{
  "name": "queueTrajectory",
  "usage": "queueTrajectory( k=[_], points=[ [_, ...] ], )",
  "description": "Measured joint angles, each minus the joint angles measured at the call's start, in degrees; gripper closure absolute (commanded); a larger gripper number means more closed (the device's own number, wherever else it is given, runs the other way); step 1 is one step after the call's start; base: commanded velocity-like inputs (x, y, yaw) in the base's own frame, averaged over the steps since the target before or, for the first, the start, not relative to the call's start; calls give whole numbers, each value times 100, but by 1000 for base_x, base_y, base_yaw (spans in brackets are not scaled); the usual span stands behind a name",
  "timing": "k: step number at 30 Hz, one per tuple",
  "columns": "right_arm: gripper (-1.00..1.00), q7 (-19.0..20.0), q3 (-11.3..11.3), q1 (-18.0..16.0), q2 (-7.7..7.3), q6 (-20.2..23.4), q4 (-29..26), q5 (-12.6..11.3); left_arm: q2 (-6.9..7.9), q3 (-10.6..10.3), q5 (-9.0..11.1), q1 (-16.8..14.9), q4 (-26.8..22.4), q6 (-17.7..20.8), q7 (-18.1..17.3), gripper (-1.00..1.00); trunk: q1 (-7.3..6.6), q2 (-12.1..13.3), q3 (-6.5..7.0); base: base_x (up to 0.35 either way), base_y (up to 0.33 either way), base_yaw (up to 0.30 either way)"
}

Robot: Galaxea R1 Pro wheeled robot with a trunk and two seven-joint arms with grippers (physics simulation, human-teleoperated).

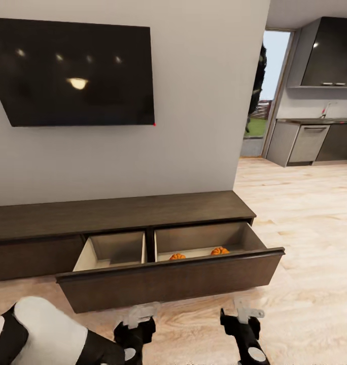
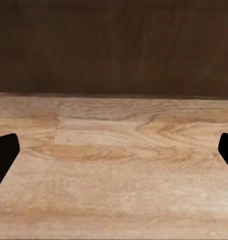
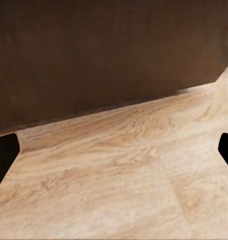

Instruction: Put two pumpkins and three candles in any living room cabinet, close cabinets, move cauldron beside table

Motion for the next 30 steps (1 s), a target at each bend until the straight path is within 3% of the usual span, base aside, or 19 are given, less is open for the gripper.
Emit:
queueTrajectory(
  k=[1, 2, 3, 4, 6, 8, 10, 15, 19, 27, 28, 29, 30],
  points=[
    [-100, 5, -18, -4, 15, -272, 417, -8, -5, -6, 162, 128, 738, -4, -448, -100, 23, -39, -18, 0, 0, 0],
    [-100, 1, -33, -22, 74, -680, 966, 26, -81, -8, 1084, 223, 1598, 442, -1691, -100, 45, -79, -36, 0, 0, 0],
    [-100, -2, -28, -32, 92, -721, 1094, 39, -124, -7, 1270, 234, 1805, 609, -1941, -100, 66, -120, -53, 0, 0, 0],
    [-100, -2, -28, -85, 149, -800, 1479, 42, -341, 0, 1868, 288, 2546, 1297, -2650, -100, 88, -160, -71, 0, 0, 0],
    [-100, 0, -30, -226, 186, -927, 1850, 52, -573, 10, 2244, 412, 3337, 1846, -3125, -100, 132, -240, -107, 0, 0, 0],
    [-100, 2, -34, -372, 204, -1086, 2142, 57, -749, 25, 2385, 528, 3867, 2162, -3383, -100, 176, -321, -143, 0, 0, 0],
    [-100, 5, -45, -710, 230, -1559, 2866, 61, -1051, 27, 2454, 757, 4695, 2592, -3723, -100, 220, -401, -179, 0, 0, 0],
    [-100, -2, -50, -1238, 250, -2425, 4046, 64, -1254, 27, 2454, 919, 5221, 2867, -3924, -100, 330, -602, -268, 0, 0, 0],
    [-100, -4, -50, -1426, 245, -2707, 4391, 65, -1304, 30, 2454, 954, 5343, 2927, -3964, -100, 417, -762, -340, 0, 0, 0],
    [-100, 18, -49, -1489, 244, -2825, 4527, 44, -1284, 41, 2455, 1067, 5414, 2886, -3980, -100, 593, -1083, -484, 0, 0, 0],
    [-100, 20, -35, -1491, 246, -2847, 4535, 56, -1272, 43, 2456, 1122, 5419, 2790, -3980, -100, 615, -1123, -502, 0, 0, 0],
    [-100, 32, -11, -1493, 249, -2988, 4551, 76, -1224, 45, 2463, 1254, 5424, 2326, -3960, -100, 637, -1163, -521, 0, 0, 0],
    [-100, 42, -8, -1493, 251, -3032, 4556, 79, -1209, 44, 2465, 1287, 5425, 2182, -3954, -100, 659, -1203, -538, 0, 0, 0]
  ],
)
